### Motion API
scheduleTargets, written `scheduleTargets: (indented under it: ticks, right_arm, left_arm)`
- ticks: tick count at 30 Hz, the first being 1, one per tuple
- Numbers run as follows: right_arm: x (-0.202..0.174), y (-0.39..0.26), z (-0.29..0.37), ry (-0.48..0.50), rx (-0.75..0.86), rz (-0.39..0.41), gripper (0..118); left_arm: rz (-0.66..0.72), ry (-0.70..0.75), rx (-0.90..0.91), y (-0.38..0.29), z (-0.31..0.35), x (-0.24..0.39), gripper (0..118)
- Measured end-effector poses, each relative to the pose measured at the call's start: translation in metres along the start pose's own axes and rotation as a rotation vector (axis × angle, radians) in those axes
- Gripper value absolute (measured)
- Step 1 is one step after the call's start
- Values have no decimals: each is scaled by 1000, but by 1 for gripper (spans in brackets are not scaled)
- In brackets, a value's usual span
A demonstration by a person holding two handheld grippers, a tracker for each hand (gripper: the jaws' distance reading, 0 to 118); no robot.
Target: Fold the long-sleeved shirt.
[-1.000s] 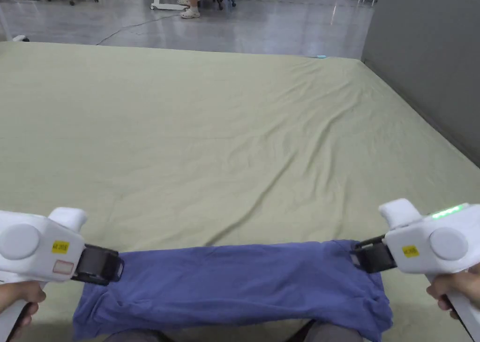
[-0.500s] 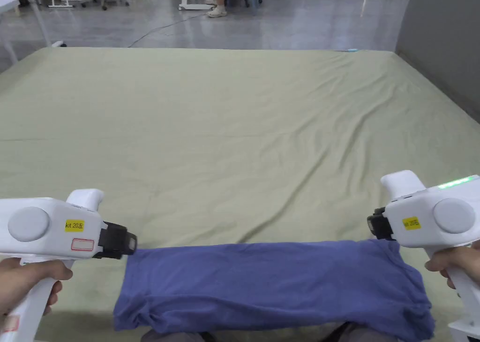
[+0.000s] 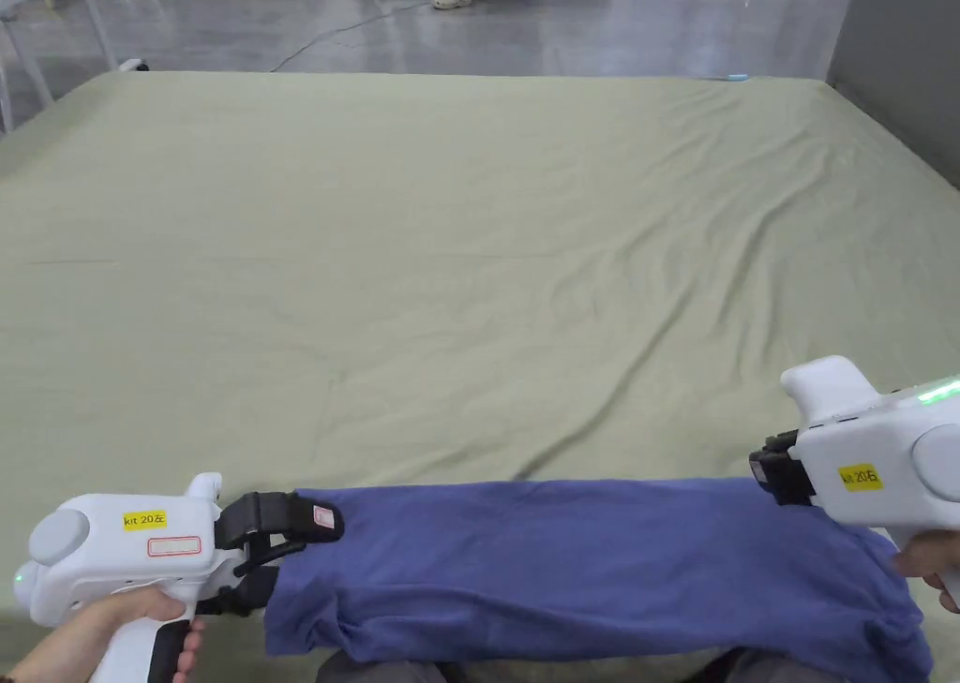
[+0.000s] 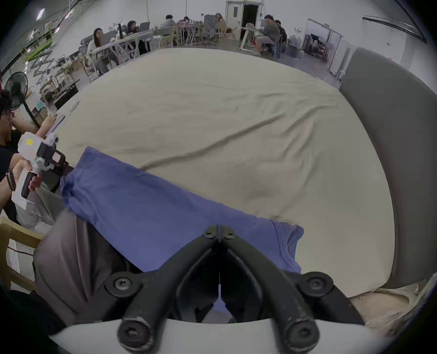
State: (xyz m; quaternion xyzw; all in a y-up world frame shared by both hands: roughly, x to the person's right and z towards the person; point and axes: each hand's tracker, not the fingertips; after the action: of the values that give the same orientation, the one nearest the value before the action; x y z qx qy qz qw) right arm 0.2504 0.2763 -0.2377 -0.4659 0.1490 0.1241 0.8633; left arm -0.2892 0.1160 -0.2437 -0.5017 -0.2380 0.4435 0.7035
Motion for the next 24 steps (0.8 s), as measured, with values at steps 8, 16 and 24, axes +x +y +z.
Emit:
scheduleTargets:
  ticks: [8,16,24]
  right_arm:
    - [-1,-8,2,-5,-14,-19,0]
    - [-1,-16,4,-28,-35,-35,0]
    - [-4,-7,1,-31,-36,-37,0]
  left_arm:
    - [-98,-82,-84,6,-47,16,113]
    - [-297,153,-102,18,-53,43,0]
    - [-349,156,40,71,18,57,0]
